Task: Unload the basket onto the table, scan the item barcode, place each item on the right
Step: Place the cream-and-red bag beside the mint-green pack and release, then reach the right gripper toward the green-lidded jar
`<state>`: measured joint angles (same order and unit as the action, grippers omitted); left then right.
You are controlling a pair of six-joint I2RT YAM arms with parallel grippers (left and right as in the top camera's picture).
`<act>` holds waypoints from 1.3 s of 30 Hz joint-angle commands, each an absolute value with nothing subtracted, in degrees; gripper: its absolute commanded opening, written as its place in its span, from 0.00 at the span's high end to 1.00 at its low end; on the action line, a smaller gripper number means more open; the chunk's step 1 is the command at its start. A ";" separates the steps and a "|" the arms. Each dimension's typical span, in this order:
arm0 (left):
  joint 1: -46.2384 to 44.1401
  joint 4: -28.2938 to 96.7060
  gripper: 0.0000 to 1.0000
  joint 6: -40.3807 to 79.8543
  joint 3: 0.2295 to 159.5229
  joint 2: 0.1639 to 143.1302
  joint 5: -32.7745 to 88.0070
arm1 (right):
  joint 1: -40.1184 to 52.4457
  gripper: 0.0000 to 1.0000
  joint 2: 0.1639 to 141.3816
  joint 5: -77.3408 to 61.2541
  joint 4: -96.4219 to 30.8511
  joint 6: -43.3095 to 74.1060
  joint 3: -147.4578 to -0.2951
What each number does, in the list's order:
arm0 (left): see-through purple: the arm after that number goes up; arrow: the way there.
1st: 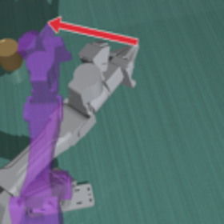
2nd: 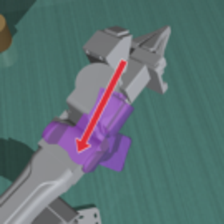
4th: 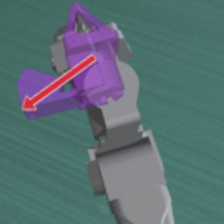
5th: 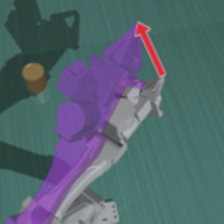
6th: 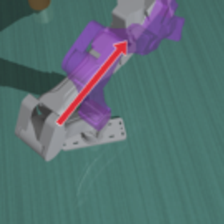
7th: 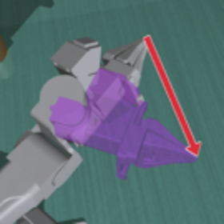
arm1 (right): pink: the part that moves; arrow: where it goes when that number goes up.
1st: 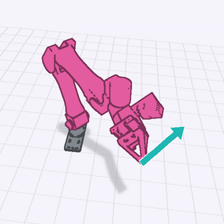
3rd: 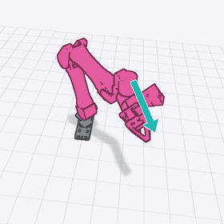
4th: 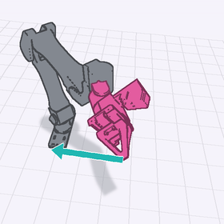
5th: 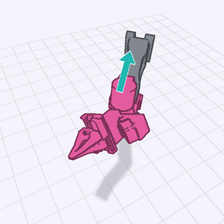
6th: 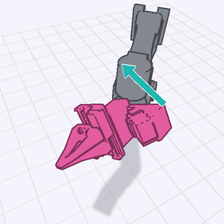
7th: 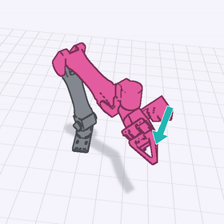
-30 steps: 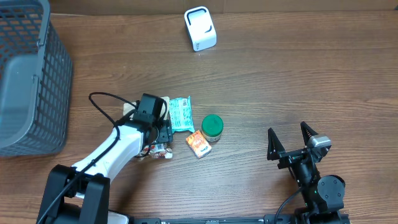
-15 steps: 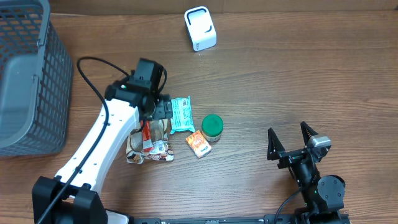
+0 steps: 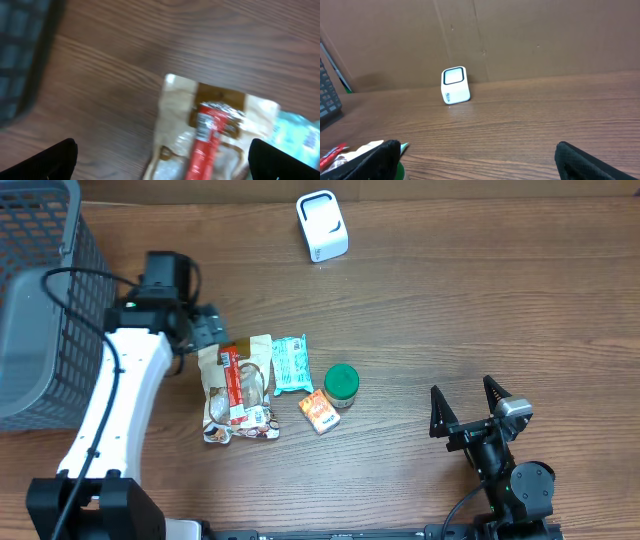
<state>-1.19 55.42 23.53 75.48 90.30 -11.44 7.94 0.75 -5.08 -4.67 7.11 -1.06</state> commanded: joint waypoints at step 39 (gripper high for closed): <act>1.58 55.48 0.00 22.26 76.90 90.63 -12.60 | 7.86 0.00 0.49 -4.23 4.97 7.73 -0.47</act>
